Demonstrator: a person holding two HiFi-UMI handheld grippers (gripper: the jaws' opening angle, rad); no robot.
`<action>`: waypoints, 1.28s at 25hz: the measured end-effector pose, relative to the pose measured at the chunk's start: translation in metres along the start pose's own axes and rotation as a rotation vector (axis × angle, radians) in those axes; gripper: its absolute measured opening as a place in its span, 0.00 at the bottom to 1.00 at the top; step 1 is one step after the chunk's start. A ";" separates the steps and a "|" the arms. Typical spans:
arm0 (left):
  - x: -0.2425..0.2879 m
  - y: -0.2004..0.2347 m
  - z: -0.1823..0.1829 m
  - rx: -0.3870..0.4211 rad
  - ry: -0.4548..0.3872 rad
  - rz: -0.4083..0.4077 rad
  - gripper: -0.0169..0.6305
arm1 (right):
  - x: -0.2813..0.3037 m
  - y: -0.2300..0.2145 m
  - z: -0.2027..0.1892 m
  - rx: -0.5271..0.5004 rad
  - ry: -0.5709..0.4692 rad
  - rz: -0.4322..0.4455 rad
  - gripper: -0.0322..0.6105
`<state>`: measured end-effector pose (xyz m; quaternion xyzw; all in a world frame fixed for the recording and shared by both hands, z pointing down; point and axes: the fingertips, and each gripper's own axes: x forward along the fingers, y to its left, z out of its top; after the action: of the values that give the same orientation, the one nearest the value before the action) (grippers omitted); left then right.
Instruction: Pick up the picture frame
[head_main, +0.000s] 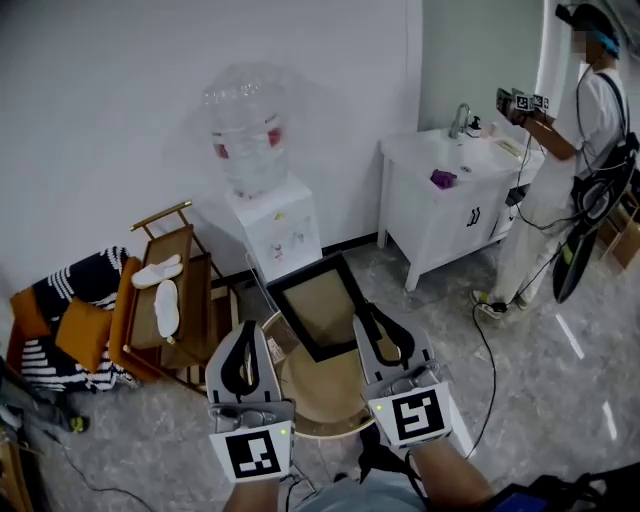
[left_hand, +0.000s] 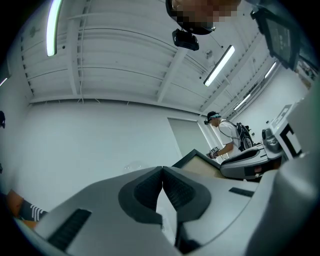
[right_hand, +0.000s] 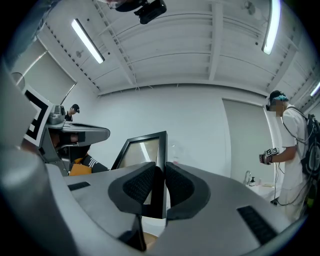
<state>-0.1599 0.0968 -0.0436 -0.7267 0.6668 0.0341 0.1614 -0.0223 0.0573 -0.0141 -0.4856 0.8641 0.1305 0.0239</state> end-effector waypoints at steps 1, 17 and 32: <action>-0.004 0.002 0.007 0.008 -0.014 -0.001 0.05 | -0.004 0.003 0.008 -0.008 -0.011 -0.001 0.18; -0.035 -0.001 0.037 0.018 -0.093 -0.062 0.05 | -0.030 0.026 0.045 -0.072 -0.068 -0.048 0.18; -0.039 0.000 0.027 0.019 -0.089 -0.074 0.05 | -0.027 0.034 0.038 -0.062 -0.078 -0.047 0.18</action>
<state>-0.1595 0.1415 -0.0586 -0.7471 0.6320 0.0539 0.1988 -0.0402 0.1064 -0.0394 -0.5010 0.8463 0.1755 0.0453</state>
